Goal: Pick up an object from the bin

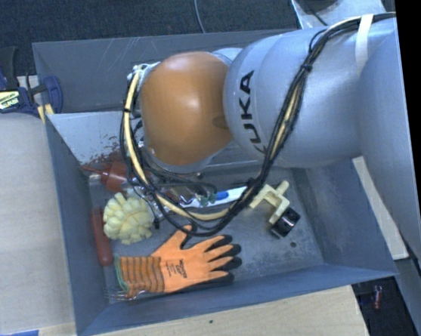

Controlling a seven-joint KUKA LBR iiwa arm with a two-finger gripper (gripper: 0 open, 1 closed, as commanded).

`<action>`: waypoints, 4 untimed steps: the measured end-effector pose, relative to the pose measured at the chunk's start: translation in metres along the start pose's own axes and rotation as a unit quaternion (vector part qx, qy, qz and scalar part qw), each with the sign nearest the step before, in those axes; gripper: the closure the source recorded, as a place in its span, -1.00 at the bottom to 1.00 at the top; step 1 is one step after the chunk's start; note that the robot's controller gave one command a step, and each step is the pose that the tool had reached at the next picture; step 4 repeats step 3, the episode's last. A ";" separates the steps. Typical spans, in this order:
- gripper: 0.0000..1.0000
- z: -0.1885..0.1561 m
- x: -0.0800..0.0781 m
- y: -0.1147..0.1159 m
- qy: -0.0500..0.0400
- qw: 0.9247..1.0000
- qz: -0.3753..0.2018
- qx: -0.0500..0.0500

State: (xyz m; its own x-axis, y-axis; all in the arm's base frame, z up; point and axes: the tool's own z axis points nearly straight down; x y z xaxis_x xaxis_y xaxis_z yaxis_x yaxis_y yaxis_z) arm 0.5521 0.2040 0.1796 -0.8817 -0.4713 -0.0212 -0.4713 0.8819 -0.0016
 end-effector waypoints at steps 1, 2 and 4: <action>1.00 -0.025 -0.001 0.000 -0.001 1.000 0.001 0.000; 1.00 -0.041 -0.002 0.000 -0.003 1.000 0.001 0.000; 1.00 -0.051 -0.003 0.000 -0.004 1.000 0.002 0.000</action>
Offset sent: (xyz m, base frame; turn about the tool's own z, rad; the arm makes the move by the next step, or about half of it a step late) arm 0.0003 0.0003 0.0314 0.0010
